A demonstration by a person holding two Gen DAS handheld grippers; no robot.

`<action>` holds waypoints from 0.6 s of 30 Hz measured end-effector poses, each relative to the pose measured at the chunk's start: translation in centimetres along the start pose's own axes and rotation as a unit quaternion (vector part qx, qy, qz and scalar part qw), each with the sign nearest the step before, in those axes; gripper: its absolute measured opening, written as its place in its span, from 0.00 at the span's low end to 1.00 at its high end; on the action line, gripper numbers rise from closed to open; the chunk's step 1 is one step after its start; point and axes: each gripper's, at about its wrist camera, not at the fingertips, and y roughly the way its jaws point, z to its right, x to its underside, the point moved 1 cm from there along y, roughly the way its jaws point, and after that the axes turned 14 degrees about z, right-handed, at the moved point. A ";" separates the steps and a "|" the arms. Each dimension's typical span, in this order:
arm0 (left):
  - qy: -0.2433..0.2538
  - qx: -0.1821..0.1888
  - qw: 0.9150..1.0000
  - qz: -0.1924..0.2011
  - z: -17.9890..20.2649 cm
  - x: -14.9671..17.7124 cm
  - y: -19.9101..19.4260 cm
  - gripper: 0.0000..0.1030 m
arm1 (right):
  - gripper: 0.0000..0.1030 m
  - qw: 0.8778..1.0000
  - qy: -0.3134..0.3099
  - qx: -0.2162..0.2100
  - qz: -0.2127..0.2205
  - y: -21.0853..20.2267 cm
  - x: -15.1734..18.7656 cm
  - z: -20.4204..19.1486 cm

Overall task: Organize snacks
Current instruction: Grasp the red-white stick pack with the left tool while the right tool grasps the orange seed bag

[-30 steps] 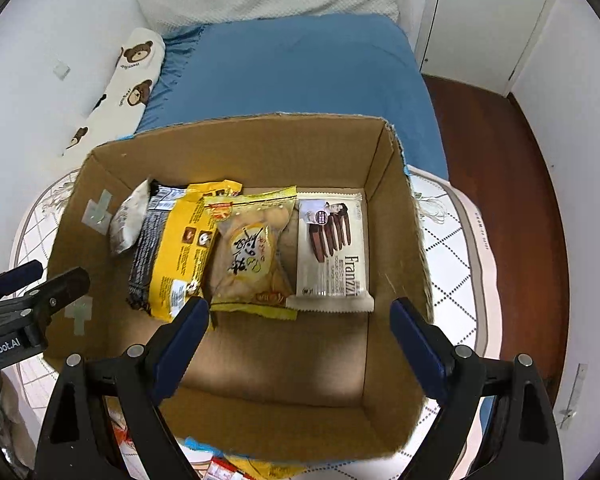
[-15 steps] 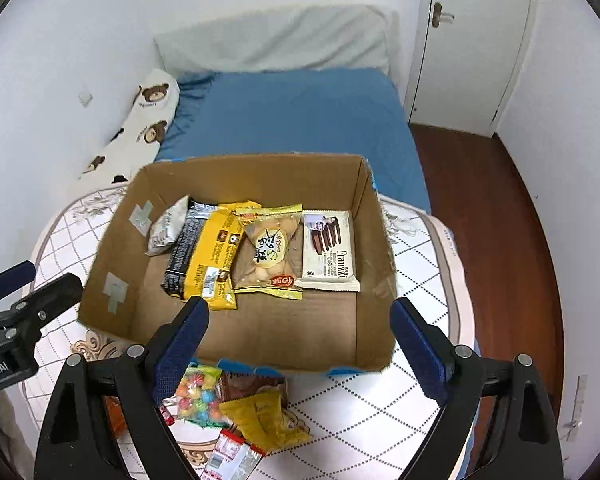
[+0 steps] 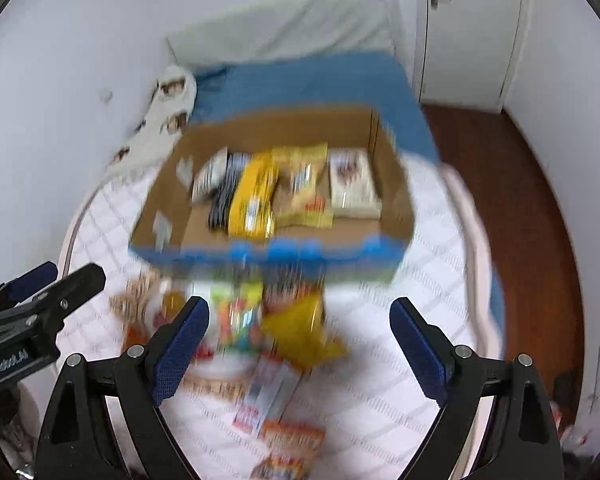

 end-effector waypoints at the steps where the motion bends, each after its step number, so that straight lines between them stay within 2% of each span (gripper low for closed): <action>1: 0.003 -0.008 1.000 -0.014 -0.3 1.4 0.5 0.92 | 0.91 1.000 0.009 -0.003 -0.020 0.5 1.6 0.1; 4: 0.018 -0.035 0.997 -0.061 -1.1 5.9 2.3 0.92 | 0.91 0.994 0.039 -0.013 -0.100 3.1 7.7 0.5; 7: 0.041 -0.062 0.991 -0.111 -1.7 10.3 4.4 0.92 | 0.91 0.982 0.063 -0.018 -0.178 6.0 13.7 1.0; 12: 0.045 -0.074 0.981 -0.176 -2.9 15.6 6.6 0.92 | 0.91 0.962 0.090 -0.015 -0.257 10.0 20.0 1.6; 14: 0.045 -0.073 0.979 -0.187 -2.9 16.6 7.0 0.92 | 0.81 0.961 0.085 -0.002 -0.261 10.9 21.3 1.6; 16: 0.045 -0.064 0.978 -0.195 -2.5 17.2 7.1 0.92 | 0.56 0.966 0.057 0.026 -0.250 10.9 21.7 1.7; 18: 0.048 -0.047 0.978 -0.196 -1.5 17.3 7.4 0.92 | 0.54 0.971 0.050 0.028 -0.230 10.3 21.6 2.1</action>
